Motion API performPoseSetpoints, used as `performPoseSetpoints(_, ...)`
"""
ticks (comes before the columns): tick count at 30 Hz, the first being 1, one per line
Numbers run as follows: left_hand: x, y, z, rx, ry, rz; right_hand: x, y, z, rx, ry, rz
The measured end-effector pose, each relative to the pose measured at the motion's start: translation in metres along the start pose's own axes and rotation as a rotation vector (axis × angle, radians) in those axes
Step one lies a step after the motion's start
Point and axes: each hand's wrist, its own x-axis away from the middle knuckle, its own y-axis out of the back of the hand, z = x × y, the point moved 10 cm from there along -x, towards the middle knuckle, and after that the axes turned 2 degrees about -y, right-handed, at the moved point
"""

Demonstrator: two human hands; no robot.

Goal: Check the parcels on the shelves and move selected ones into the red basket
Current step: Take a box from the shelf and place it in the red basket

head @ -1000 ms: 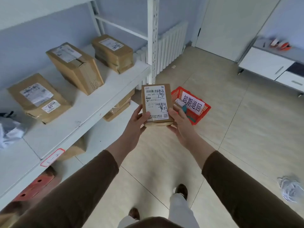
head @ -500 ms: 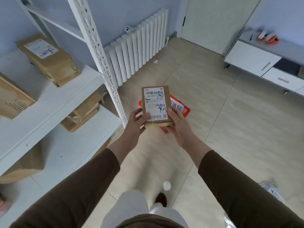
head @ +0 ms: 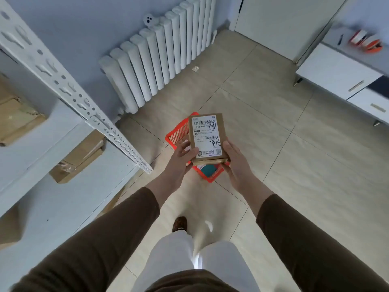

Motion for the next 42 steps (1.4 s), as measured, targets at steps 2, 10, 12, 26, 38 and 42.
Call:
performPoseSetpoints(2,-0.025,-0.014,0.003,0.008,0.029,-0.005,-0.02,0.013,0.009,0.028,-0.026,0.001)
performPoseSetpoints(10,-0.136,-0.068,0.056,0.033,0.127,-0.094,-0.144,0.089,0.019,0.321,-0.112,0.026)
performPoseSetpoints(12,-0.165,-0.08,0.081,0.065,0.15,-0.125,-0.181,0.11,0.014,0.406,-0.141,0.03)
performPoseSetpoints(26,-0.366,-0.053,0.29,0.154,0.296,-0.257,-0.423,0.182,-0.148,0.642,-0.318,-0.006)
performPoseSetpoints(38,-0.502,0.013,0.419,0.109,0.318,-0.304,-0.575,0.191,-0.284,0.73,-0.381,0.01)
performPoseSetpoints(42,-0.532,0.029,0.445,-0.049,0.298,-0.315,-0.608,0.193,-0.3,0.795,-0.339,0.007)
